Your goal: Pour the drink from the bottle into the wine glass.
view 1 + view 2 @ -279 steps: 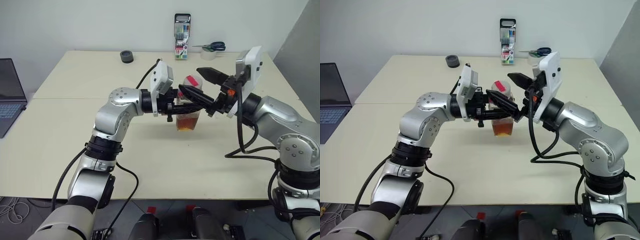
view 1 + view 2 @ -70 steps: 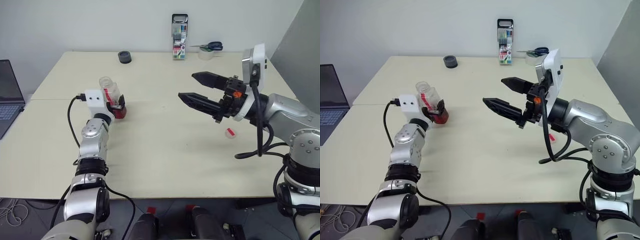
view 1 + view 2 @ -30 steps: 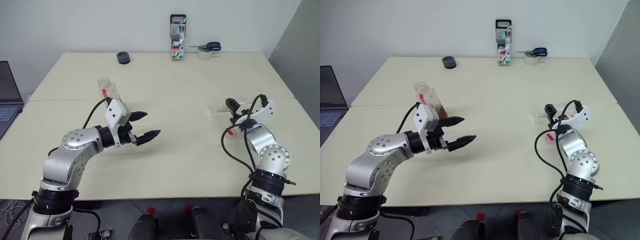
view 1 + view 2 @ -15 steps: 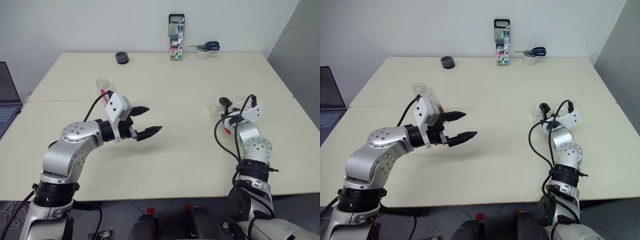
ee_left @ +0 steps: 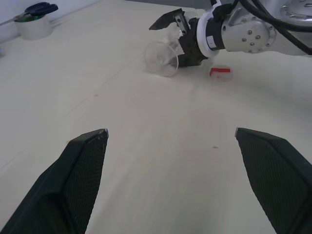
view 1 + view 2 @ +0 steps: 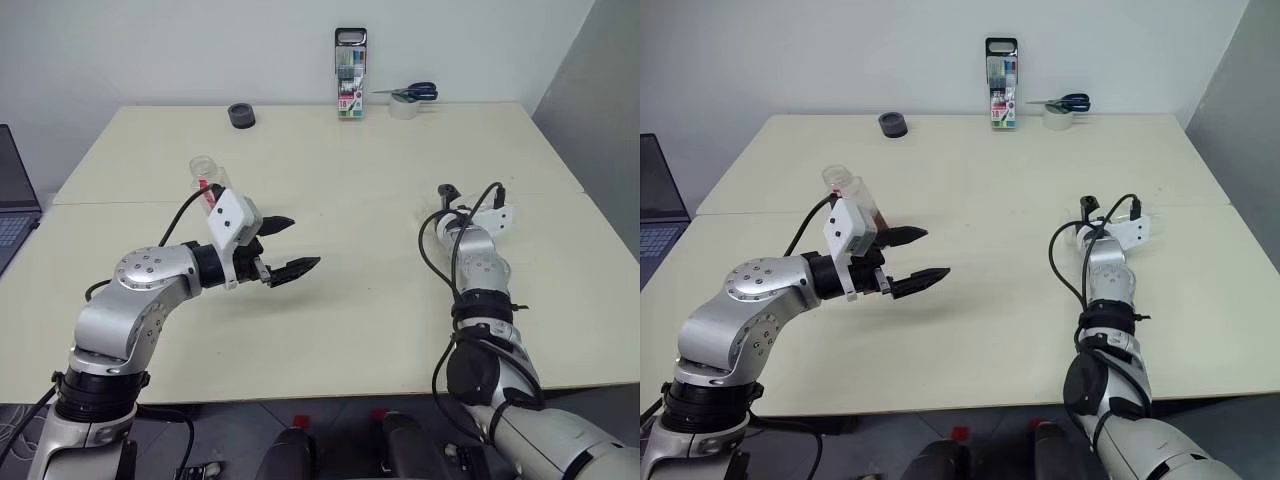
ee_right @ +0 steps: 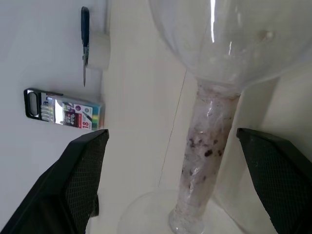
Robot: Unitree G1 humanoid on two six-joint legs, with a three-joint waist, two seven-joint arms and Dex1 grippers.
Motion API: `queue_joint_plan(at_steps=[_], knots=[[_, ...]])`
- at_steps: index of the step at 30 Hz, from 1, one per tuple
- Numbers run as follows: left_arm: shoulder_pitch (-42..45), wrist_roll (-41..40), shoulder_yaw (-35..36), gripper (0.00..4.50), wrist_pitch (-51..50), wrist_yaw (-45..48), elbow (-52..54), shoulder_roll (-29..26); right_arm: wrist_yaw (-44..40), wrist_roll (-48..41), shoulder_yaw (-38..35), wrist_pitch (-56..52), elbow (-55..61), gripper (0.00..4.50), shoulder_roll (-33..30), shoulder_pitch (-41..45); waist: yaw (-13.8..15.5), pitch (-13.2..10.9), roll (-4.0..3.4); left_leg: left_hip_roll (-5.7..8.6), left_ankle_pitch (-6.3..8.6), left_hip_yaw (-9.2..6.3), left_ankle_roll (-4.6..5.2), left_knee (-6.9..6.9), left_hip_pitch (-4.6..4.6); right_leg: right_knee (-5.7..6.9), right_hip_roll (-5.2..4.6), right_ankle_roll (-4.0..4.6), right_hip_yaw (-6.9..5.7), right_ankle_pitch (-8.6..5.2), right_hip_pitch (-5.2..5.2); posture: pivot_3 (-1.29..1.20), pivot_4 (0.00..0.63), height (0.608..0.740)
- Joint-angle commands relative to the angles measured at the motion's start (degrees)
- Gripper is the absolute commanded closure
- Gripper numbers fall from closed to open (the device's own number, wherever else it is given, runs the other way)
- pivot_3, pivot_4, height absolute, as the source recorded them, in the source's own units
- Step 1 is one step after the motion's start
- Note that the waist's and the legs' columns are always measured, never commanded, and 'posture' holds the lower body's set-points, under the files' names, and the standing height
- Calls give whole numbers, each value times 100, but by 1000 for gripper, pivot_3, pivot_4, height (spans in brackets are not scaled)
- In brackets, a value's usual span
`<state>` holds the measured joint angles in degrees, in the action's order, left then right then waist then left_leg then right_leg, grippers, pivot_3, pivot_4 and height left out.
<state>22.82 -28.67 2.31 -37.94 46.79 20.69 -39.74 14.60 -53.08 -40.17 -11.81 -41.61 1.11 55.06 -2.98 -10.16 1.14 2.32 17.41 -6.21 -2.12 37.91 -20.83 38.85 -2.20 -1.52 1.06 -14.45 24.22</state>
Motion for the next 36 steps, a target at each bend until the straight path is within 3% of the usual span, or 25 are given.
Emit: queue_joint_plan(at_steps=[1,4,15,17,20,31,36], knots=[[-49,-178,218,38,-125,-29,350,-114,-203,-13,-29,152,-292,0,-38,243,-11,0,0,0,0,-1,0,0,0,0,0,0,-1,0,0,0,150,740],[-158,-279,287,38,-244,-7,487,-193,-303,92,62,157,-350,0,15,197,-29,0,0,-1,0,0,0,-1,1,0,0,0,1,0,-1,0,150,740],[-125,-258,262,0,-220,40,392,-259,-287,415,161,378,-321,3770,67,9,-30,-2,-5,-1,0,-1,0,-1,2,0,0,0,1,0,-1,0,150,740],[-137,-249,251,0,-214,32,399,-256,-239,485,175,505,-320,4282,43,-1,-22,-3,-5,-1,0,-2,0,0,2,1,0,0,0,0,-2,0,150,740],[-159,-255,244,0,-215,65,435,-289,-230,1045,651,503,-113,4290,-45,-133,-10,-3,-6,3,0,-4,0,2,1,0,-2,0,-1,0,-4,0,150,740],[-670,-40,361,0,-59,-146,684,-432,-1579,4162,3671,977,417,4290,-517,-1197,-39,-6,-10,-3,-1,-1,-2,-5,0,-1,-1,0,4,0,6,0,150,740],[-908,79,477,0,171,-173,610,-452,-1739,4570,3909,1007,418,4290,-595,-1580,-37,-5,-9,-2,-1,-3,-3,-3,4,0,0,0,3,0,2,0,150,740]])
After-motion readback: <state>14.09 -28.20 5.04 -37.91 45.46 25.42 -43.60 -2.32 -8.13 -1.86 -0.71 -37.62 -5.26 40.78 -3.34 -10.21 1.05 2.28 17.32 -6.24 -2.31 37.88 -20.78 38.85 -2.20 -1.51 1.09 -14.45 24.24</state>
